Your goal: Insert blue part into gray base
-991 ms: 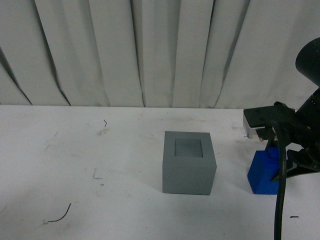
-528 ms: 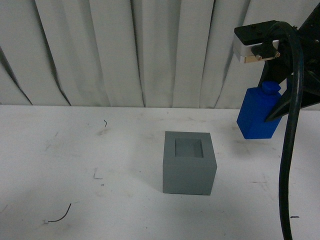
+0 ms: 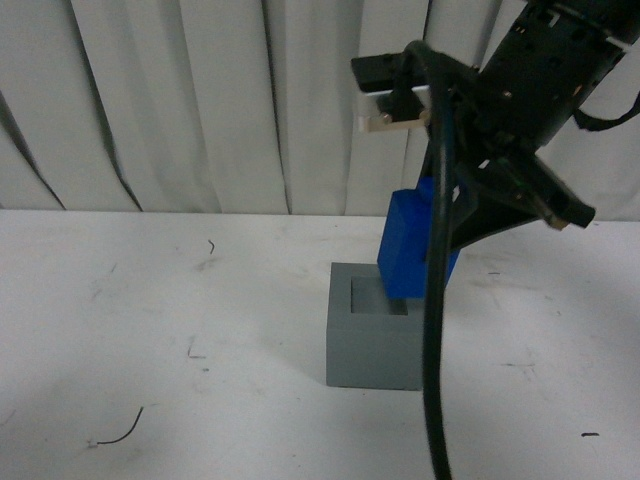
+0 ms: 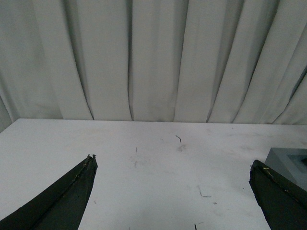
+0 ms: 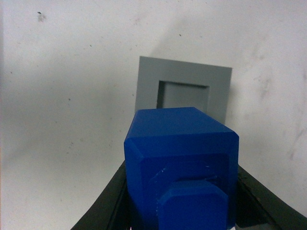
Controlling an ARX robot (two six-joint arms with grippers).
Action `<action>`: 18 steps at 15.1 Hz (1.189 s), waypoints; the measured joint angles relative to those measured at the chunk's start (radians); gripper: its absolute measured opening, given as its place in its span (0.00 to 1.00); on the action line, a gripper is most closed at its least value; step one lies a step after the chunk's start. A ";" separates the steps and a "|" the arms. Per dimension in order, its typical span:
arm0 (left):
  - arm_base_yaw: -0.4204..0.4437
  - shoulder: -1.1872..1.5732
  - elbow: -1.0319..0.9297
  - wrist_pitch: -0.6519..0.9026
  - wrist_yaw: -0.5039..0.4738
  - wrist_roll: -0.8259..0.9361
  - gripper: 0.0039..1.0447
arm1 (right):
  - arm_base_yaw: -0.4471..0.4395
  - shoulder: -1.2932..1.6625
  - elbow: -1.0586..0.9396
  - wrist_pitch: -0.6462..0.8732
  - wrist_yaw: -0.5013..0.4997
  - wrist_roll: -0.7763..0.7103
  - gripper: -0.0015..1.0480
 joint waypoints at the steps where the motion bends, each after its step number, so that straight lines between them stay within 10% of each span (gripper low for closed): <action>1: 0.000 0.000 0.000 0.000 0.000 0.000 0.94 | 0.009 0.012 0.003 0.004 -0.002 0.013 0.45; 18: 0.000 0.000 0.000 0.000 0.000 0.000 0.94 | 0.058 0.145 0.110 0.044 0.035 0.107 0.45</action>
